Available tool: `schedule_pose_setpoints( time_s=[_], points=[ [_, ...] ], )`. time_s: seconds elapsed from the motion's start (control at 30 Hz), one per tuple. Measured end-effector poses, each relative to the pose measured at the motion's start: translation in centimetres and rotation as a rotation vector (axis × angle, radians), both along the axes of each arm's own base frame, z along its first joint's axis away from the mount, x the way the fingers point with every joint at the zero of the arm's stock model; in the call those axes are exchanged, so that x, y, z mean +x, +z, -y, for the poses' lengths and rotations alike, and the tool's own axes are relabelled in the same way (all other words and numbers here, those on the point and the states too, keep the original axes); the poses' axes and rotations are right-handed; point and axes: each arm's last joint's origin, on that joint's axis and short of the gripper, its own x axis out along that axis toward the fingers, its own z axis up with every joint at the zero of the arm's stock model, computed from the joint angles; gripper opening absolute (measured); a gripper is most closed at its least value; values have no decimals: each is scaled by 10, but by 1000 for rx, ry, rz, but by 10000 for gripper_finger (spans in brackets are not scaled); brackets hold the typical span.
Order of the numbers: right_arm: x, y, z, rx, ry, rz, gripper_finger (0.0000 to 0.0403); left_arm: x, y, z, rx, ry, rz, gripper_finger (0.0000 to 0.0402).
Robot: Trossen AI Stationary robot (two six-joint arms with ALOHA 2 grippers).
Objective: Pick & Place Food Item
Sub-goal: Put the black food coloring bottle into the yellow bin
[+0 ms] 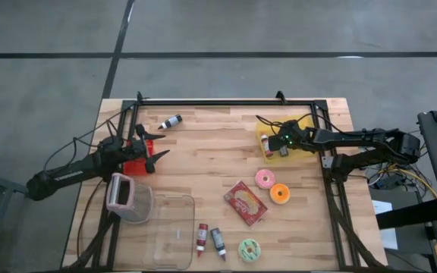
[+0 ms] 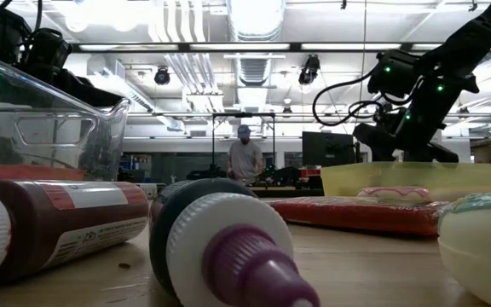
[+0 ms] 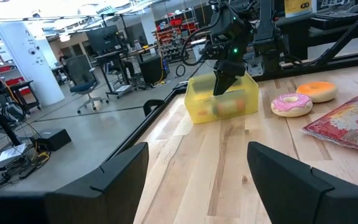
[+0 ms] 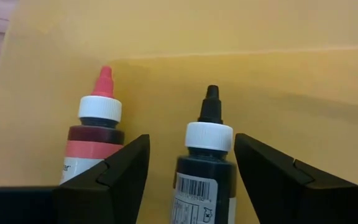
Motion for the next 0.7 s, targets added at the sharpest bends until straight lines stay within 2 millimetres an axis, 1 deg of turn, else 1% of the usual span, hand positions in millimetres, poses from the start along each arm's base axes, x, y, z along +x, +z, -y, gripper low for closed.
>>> schedule_pose_setpoints(
  time_s=[0.1,0.2,0.37,0.53,0.63,0.7],
  points=[
    [4,5,1,-12,10,12,231,0,0,0,0,0,0,278],
    [10,15,5,-51,47,15,231,0,0,0,0,0,0,278],
    [29,51,13,-170,163,45,231,0,0,0,0,0,0,278],
    [51,87,12,-377,392,34,231,0,0,0,0,0,0,278],
    [61,97,8,-502,561,57,231,0,0,0,0,0,0,278],
    [66,101,7,-558,667,116,231,0,0,0,0,0,0,278]
  ],
)
